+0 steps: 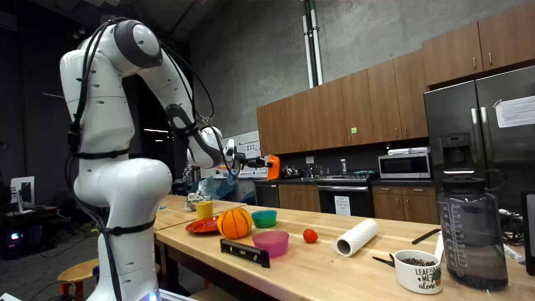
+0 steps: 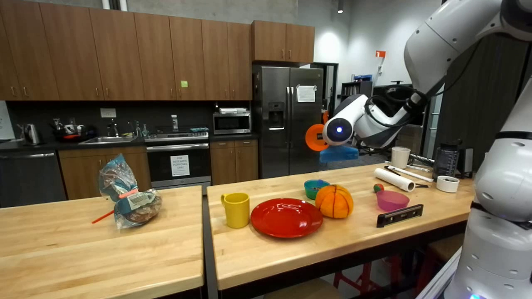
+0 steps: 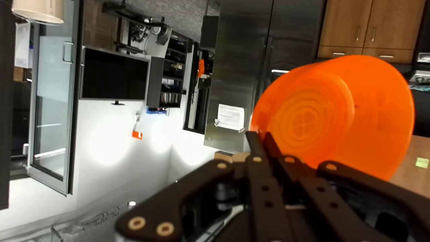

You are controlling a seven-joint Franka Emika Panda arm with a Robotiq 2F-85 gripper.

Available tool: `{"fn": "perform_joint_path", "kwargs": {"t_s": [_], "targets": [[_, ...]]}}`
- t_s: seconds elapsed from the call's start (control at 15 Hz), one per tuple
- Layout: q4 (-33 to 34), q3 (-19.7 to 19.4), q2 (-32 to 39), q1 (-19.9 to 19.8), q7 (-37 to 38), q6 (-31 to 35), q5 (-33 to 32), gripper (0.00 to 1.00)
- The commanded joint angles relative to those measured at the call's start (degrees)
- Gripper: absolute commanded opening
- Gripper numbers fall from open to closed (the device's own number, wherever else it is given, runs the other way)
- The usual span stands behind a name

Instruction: Pour the objects in the orange bowl into the green bowl.

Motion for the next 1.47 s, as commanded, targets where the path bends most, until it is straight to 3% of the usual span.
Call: {"fn": "perform_joint_path", "kwargs": {"t_s": [0.0, 0.2, 0.47, 0.53, 0.67, 0.73, 1.07, 1.13, 1.4], "targets": [[2.9, -3.8, -2.3, -2.5, -9.2, 10.0, 6.6, 0.01], [4.7, -7.2, -2.1, -4.8, -19.2, 18.8, 15.3, 0.01], [5.4, -12.4, -0.8, -6.5, -37.3, 27.0, 31.6, 0.01], [5.3, -12.1, -0.1, -8.3, -42.1, 28.7, 36.6, 0.01], [5.1, -13.1, 0.7, -9.1, -51.8, 29.4, 46.4, 0.01], [5.1, -16.0, 0.9, -6.6, -56.7, 28.8, 51.1, 0.01], [6.2, -20.1, 2.4, -3.6, -80.7, 24.6, 74.0, 0.01], [6.6, -15.5, 3.3, -8.5, -85.6, 23.8, 79.1, 0.01], [10.5, -13.2, 7.0, -12.5, -98.7, 19.8, 89.8, 0.01]]}}
